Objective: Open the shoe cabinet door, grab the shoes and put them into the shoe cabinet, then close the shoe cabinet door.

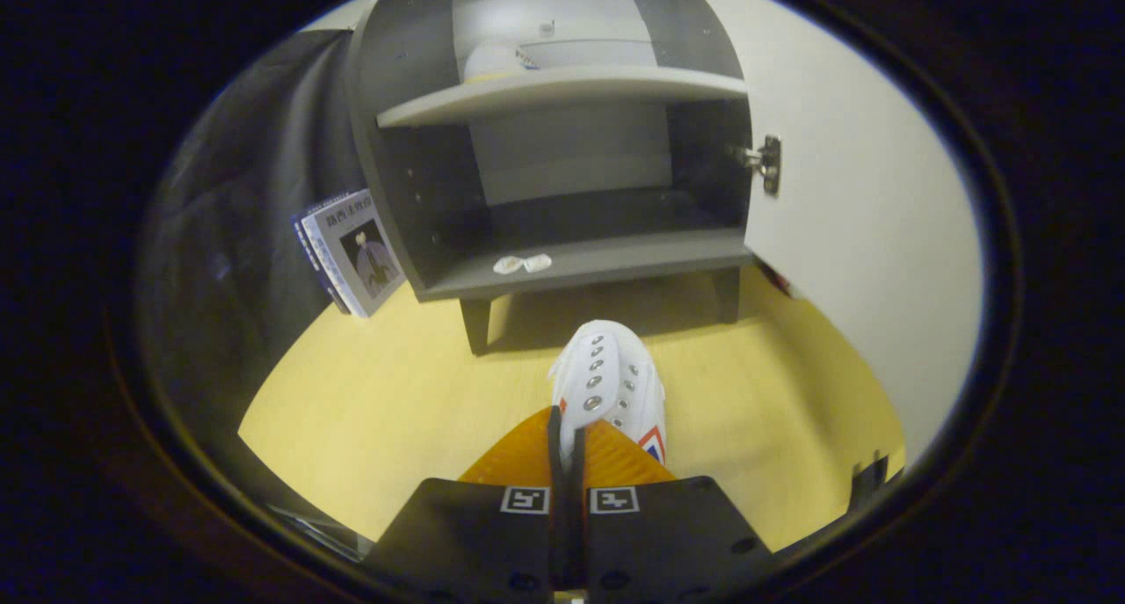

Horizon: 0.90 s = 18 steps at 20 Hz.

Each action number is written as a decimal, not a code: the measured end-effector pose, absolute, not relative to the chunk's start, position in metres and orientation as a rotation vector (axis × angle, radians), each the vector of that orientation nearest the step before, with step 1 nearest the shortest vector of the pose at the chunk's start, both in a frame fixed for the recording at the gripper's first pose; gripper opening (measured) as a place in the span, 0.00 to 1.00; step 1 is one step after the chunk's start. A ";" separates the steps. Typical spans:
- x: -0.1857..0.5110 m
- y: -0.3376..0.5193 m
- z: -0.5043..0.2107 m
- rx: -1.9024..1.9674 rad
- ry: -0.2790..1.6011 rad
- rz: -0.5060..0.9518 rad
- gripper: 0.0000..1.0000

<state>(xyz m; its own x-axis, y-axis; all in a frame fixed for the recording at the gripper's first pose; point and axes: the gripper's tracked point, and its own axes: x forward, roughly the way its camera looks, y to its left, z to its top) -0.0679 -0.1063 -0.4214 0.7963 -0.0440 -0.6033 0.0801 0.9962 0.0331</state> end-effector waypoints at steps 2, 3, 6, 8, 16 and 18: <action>-0.060 -0.107 -0.388 0.060 0.594 -0.080 0.02; -0.057 -0.108 -0.370 0.062 0.567 -0.086 0.02; -0.046 -0.110 -0.317 0.063 0.480 -0.102 0.02; -0.043 -0.112 -0.281 0.053 0.421 -0.113 0.02; -0.010 -0.116 -0.165 -0.005 0.238 -0.120 0.02; 0.007 -0.117 -0.145 -0.021 0.199 -0.117 0.02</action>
